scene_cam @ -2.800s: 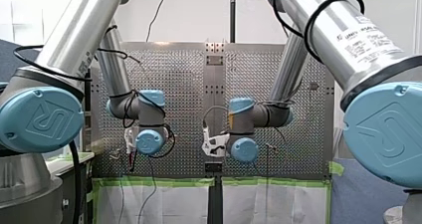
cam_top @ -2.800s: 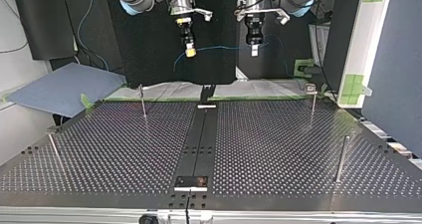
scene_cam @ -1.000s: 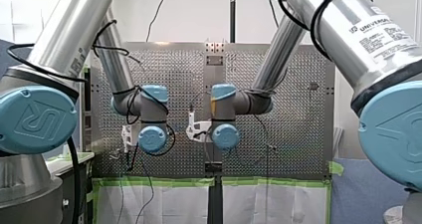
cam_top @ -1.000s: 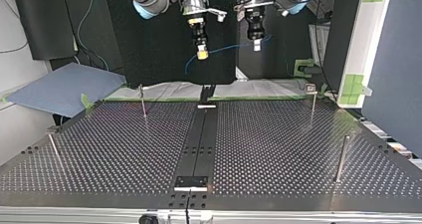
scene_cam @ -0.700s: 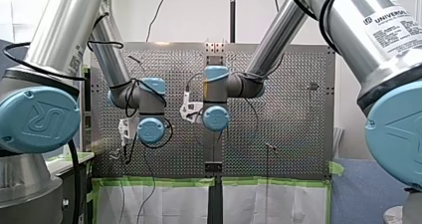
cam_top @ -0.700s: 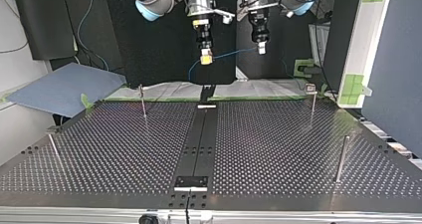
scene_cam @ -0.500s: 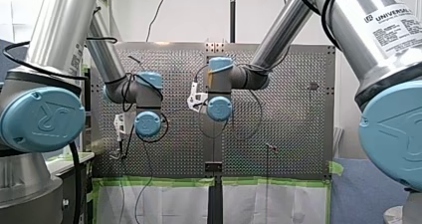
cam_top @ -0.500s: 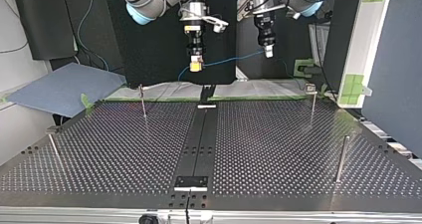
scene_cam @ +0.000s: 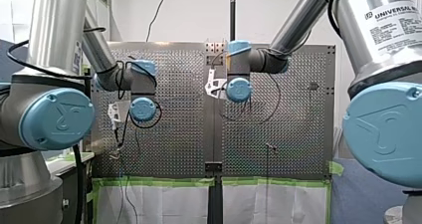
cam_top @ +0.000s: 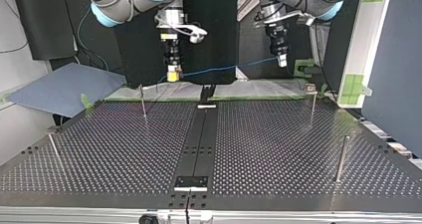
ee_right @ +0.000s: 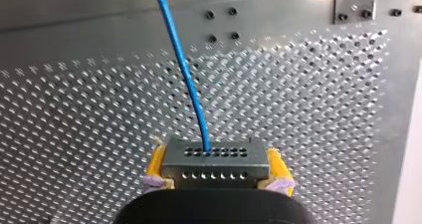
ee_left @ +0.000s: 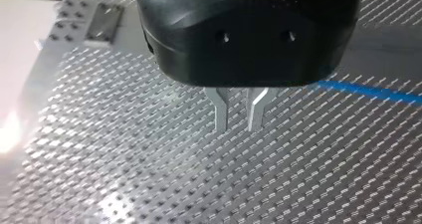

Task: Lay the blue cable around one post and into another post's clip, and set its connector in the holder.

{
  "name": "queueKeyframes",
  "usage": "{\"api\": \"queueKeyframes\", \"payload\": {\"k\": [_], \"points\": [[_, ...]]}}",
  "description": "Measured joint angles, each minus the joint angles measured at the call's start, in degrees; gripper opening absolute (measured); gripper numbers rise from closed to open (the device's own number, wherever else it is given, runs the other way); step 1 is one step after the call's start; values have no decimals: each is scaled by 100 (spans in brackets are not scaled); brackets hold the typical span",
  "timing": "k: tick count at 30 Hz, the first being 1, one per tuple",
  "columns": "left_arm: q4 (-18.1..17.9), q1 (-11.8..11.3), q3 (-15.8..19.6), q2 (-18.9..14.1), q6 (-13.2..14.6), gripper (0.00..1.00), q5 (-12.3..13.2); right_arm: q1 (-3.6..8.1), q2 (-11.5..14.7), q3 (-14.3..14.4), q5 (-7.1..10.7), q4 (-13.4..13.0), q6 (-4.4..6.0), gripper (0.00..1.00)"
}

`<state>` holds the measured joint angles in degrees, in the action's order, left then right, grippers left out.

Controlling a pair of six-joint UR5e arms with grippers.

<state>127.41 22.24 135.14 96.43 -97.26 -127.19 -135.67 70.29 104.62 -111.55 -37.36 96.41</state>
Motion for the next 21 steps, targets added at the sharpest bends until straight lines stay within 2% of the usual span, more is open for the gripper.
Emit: {"api": "queueKeyframes", "payload": {"k": [3,8,11,12,14,17,21], "points": [[140,-141,-137,-141,-1,18,4,153,152,-45,152,152,-102,0],[364,-364,-360,-364,-68,18,1,415,417,-181,416,336,-202,0],[525,-526,-521,-526,-158,18,-5,506,570,-291,570,387,-290,0],[580,-578,-574,-577,-176,18,-7,514,619,-323,619,400,-324,0],[704,-706,-701,-705,-205,9,-4,512,723,-387,728,427,-388,0],[841,-882,-865,-882,-214,9,25,491,797,-441,871,446,-429,0],[898,-1032,-954,-1084,-226,9,139,436,820,-460,977,441,-443,0]]}}
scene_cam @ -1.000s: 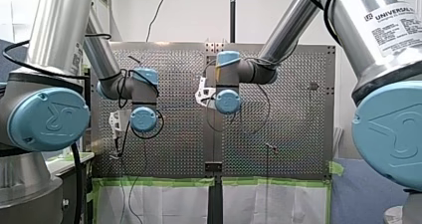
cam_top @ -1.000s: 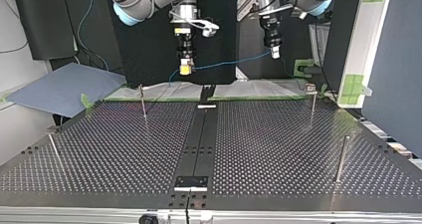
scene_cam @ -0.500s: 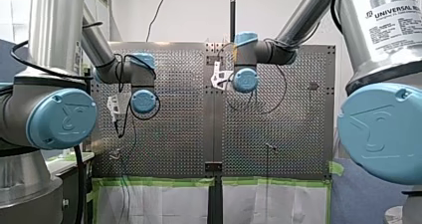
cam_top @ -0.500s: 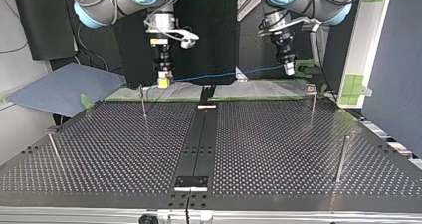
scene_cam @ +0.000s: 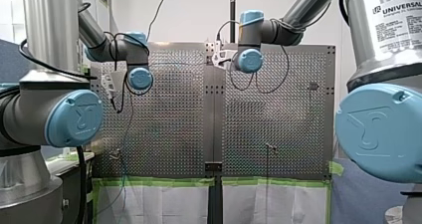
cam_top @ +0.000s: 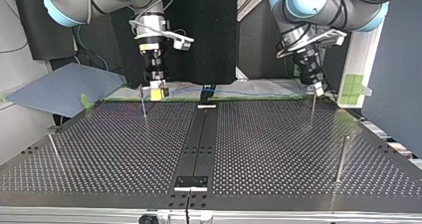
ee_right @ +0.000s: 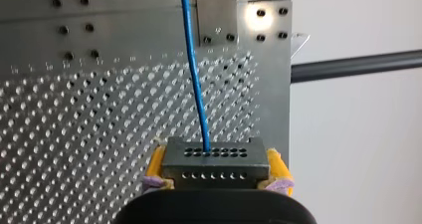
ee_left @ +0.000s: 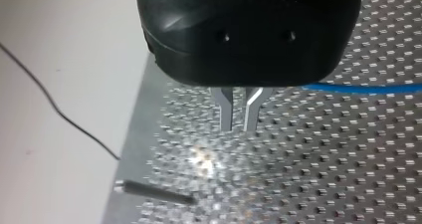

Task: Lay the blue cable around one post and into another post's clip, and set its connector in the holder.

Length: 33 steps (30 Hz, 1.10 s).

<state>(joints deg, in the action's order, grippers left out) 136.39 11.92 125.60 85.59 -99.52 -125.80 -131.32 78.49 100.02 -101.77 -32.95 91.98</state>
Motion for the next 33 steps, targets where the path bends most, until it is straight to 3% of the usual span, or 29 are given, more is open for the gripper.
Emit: {"api": "queueKeyframes", "payload": {"k": [13,25,33], "points": [[17,-105,-186,-524,-45,7,60,-255,-10,-224,135,10,-52,0],[172,-309,-638,-400,-272,9,106,-485,-126,-659,267,113,-59,0],[293,-493,-1017,-265,-445,9,124,-635,-349,-906,315,253,-143,0]]}}
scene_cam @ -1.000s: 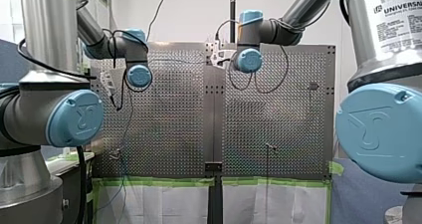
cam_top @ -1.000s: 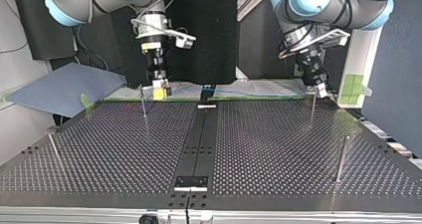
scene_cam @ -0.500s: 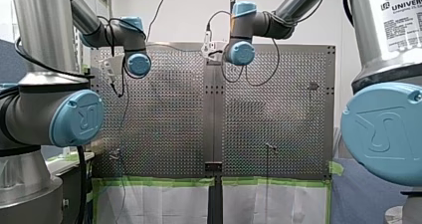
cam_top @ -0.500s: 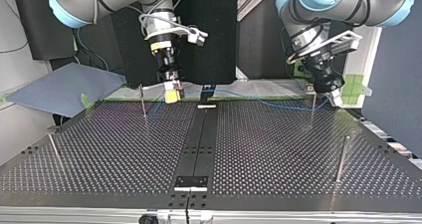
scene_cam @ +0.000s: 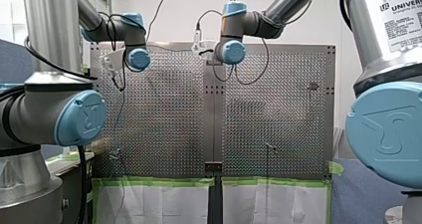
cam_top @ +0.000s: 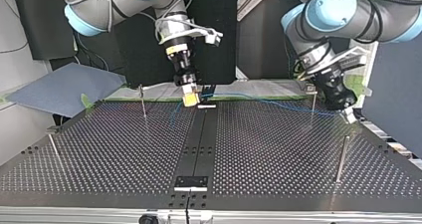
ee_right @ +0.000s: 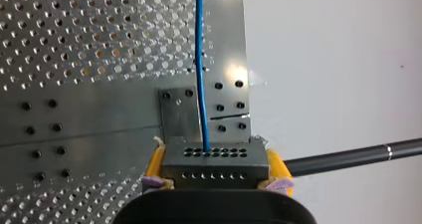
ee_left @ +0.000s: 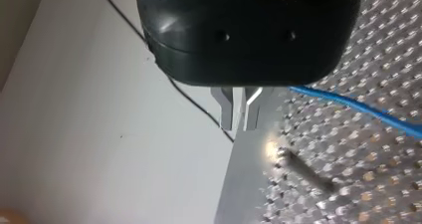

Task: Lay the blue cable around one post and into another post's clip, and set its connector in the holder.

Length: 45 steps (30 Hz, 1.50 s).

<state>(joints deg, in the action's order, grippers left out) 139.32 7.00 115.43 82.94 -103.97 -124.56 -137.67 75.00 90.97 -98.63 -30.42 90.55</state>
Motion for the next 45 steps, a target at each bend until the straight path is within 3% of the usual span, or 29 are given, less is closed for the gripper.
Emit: {"api": "queueKeyframes", "payload": {"k": [9,15,20,31,38,45], "points": [[51,-281,-372,4,-152,9,179,-93,-37,-198,9,-9,-9,0],[82,-597,-459,5,-407,9,479,-112,-78,-276,8,-53,6,0],[80,-856,-484,6,-563,9,738,-153,-261,-434,8,-30,-4,0],[81,-1383,-703,250,-622,9,1295,-227,-375,-740,-3,-45,15,0],[73,-1457,-804,560,-618,9,1563,-253,-429,-890,-17,-21,-7,0],[71,-1479,-890,766,-676,9,1642,-287,-577,-1004,-35,-1,-9,0]]}}
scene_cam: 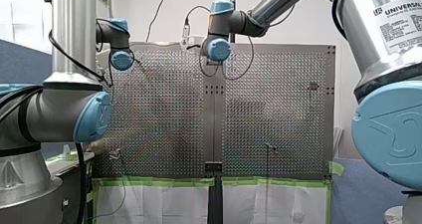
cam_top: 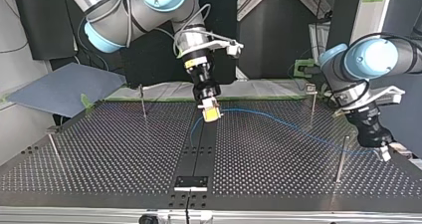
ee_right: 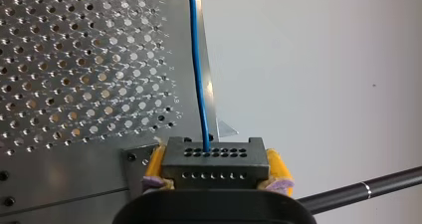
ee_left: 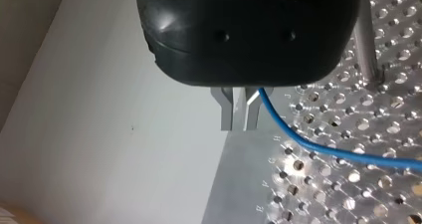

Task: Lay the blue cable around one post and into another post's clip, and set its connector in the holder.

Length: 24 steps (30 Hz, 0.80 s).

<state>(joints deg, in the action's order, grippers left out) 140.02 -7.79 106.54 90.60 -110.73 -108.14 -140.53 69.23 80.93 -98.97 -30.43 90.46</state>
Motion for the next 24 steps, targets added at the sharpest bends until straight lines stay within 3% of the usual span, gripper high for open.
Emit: {"api": "queueKeyframes", "payload": {"k": [24], "points": [[-112,-294,-56,477,-271,9,460,-27,-265,-98,-103,17,3,0]]}}
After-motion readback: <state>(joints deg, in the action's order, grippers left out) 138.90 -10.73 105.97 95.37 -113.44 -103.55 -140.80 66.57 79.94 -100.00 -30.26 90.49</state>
